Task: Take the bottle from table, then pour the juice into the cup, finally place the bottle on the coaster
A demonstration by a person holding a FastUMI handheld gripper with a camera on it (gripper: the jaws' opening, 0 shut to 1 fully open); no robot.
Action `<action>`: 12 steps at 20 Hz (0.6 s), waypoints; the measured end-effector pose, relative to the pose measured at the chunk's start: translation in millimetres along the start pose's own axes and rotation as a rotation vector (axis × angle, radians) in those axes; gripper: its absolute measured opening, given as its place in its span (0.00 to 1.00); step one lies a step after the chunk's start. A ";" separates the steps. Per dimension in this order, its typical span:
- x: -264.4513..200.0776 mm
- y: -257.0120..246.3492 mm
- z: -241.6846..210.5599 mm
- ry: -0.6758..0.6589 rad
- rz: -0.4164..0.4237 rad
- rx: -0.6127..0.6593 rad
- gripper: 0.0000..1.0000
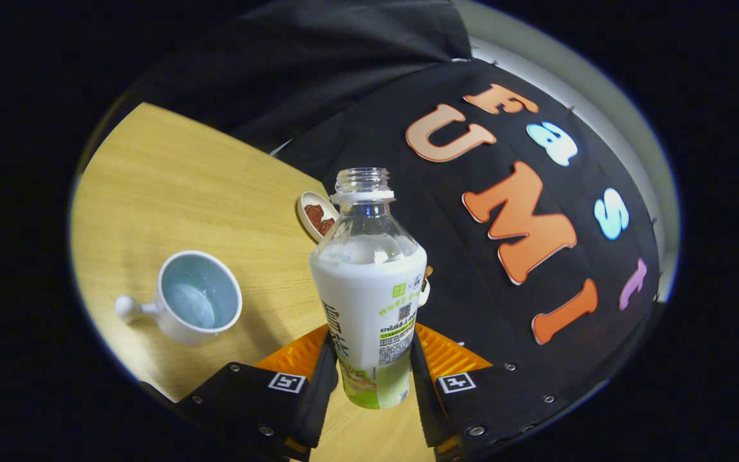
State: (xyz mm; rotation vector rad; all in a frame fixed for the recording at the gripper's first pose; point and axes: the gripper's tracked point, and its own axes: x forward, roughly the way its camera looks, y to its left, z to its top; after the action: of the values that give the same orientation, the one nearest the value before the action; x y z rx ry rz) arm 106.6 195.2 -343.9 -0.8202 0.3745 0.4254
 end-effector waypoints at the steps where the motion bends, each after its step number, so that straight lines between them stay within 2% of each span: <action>1: 3.3 -3.2 -0.8 -0.004 0.004 0.082 0.61; 4: 16.9 -10.7 -8.7 -0.001 0.008 0.297 0.61; 8: 29.5 -8.1 -18.6 -0.017 0.070 0.585 0.60; 12: 43.1 -15.7 -35.4 -0.013 0.059 0.758 0.61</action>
State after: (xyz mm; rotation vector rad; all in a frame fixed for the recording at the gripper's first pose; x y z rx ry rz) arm 145.7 167.9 -376.9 -0.0686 0.5029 0.3057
